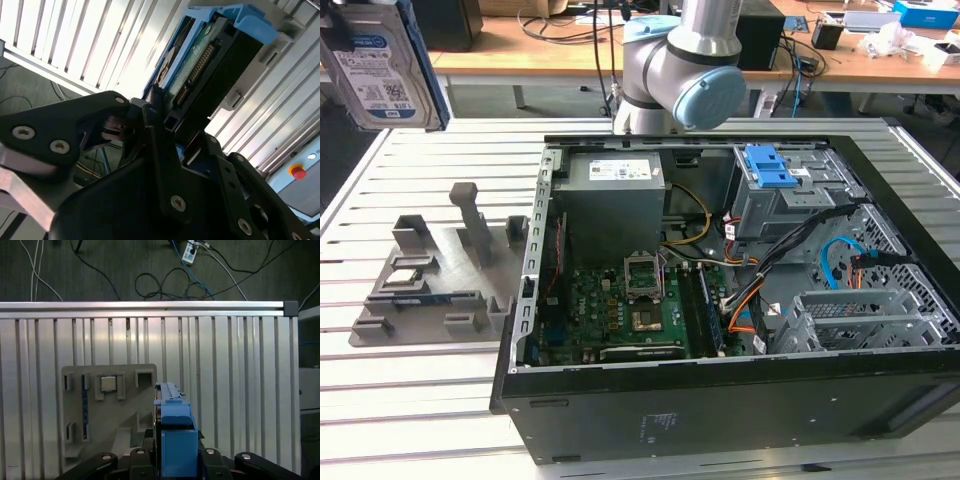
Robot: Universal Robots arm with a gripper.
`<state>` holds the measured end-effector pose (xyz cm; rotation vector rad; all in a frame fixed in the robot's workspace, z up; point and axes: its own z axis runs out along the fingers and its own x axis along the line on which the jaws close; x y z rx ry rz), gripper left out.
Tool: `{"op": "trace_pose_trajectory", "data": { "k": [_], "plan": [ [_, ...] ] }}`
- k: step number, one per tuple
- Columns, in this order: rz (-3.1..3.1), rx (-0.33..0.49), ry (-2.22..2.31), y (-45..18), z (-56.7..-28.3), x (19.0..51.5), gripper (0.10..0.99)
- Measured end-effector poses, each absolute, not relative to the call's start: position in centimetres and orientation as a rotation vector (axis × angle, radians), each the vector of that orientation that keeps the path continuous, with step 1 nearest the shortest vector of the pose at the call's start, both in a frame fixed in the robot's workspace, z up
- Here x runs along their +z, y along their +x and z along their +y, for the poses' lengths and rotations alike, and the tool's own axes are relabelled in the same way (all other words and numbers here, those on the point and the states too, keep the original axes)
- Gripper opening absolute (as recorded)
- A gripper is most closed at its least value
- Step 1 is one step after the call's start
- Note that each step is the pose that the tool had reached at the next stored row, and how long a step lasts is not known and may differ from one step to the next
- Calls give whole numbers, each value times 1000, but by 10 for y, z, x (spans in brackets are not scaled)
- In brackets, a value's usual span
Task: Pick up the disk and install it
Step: 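Pick up the disk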
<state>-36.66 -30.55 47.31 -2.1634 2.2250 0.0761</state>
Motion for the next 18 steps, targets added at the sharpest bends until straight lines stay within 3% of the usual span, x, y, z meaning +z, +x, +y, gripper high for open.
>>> {"op": "trace_pose_trajectory", "data": {
  "k": [10, 18],
  "plan": [
    [2239, 47, -2177, -367, -306, 498, 365],
    [2237, 50, -2176, -365, -306, 498, 365]
  ]
}}
